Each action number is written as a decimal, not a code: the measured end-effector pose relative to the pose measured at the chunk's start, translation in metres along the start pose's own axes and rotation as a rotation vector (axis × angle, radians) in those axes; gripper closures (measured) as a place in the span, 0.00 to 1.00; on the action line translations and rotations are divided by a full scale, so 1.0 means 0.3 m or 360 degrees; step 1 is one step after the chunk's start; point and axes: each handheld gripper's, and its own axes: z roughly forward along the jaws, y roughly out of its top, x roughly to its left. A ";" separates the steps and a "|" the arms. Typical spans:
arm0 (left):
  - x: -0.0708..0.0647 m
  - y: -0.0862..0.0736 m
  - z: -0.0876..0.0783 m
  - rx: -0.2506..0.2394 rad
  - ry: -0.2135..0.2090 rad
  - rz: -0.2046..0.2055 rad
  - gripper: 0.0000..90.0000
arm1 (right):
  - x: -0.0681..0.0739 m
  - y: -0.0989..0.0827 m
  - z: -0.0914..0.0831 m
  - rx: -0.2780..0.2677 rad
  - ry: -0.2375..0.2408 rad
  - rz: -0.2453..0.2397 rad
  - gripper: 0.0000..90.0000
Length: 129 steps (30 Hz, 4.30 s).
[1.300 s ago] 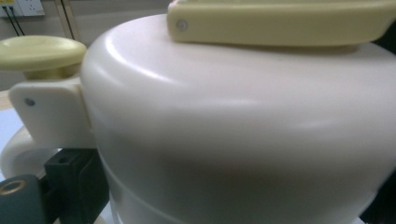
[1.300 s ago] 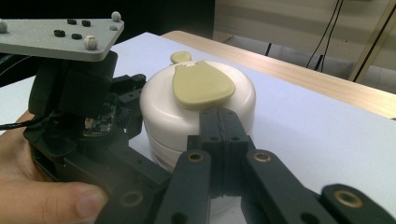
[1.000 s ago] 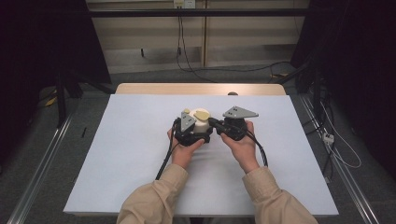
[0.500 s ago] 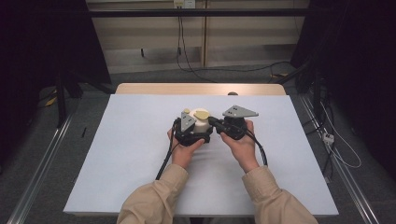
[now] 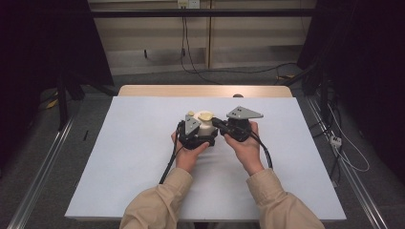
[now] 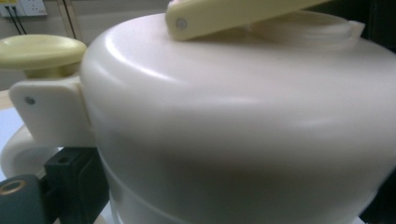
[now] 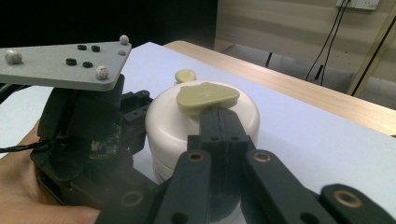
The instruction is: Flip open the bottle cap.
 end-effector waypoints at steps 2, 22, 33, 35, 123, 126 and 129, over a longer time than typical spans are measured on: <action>0.000 0.000 0.000 0.0001 -0.0001 0.0000 0.06 | -0.001 0.001 0.000 -0.0001 0.0000 -0.0001 1.00; -0.002 0.000 0.000 0.0003 0.0003 -0.0003 0.06 | 0.012 0.025 0.017 -0.0006 0.0008 -0.0032 1.00; -0.001 0.000 0.000 0.0003 0.0002 -0.0003 0.06 | 0.015 0.039 0.023 -0.0016 0.0012 -0.0033 1.00; -0.001 0.000 0.000 0.0004 0.0003 0.0000 0.06 | 0.016 0.040 0.024 -0.0015 0.0013 -0.0034 1.00; -0.001 -0.001 0.001 -0.0005 0.0000 -0.0010 0.06 | 0.020 0.089 0.081 -0.0048 0.0036 -0.0035 1.00; -0.001 -0.001 0.000 -0.0002 0.0000 -0.0005 0.06 | 0.021 0.090 0.084 -0.0043 0.0041 -0.0039 1.00; -0.001 -0.001 0.000 -0.0001 0.0001 -0.0006 0.06 | 0.021 0.094 0.086 -0.0043 0.0038 -0.0038 1.00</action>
